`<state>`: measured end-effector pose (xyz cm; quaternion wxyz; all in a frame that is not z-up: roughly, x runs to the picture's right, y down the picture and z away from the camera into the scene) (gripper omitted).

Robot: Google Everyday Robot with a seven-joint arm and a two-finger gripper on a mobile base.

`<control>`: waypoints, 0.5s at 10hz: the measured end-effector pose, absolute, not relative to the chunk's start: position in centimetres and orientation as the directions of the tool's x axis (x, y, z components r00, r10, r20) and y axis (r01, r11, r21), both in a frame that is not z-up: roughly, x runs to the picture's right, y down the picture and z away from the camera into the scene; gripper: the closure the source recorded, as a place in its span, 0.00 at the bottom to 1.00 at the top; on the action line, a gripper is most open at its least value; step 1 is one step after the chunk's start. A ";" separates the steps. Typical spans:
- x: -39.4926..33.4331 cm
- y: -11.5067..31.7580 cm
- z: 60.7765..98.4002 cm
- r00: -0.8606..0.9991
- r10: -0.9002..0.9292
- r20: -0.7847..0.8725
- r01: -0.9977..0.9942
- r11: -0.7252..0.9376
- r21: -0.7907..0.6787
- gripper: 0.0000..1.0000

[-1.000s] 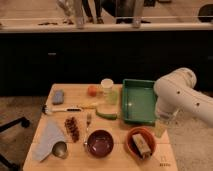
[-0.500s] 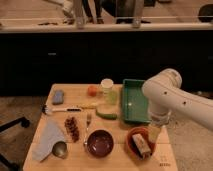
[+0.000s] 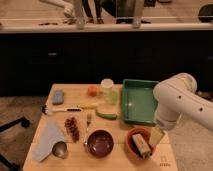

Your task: Place eraser in purple bowl

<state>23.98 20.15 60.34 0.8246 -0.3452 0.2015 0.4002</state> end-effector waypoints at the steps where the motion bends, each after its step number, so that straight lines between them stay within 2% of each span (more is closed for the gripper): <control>1: 23.7 20.9 59.9 0.576 0.536 -0.617 -0.816 0.412 -0.404 0.20; 5: 22.8 21.5 59.7 0.572 0.534 -0.622 -0.819 0.402 -0.409 0.20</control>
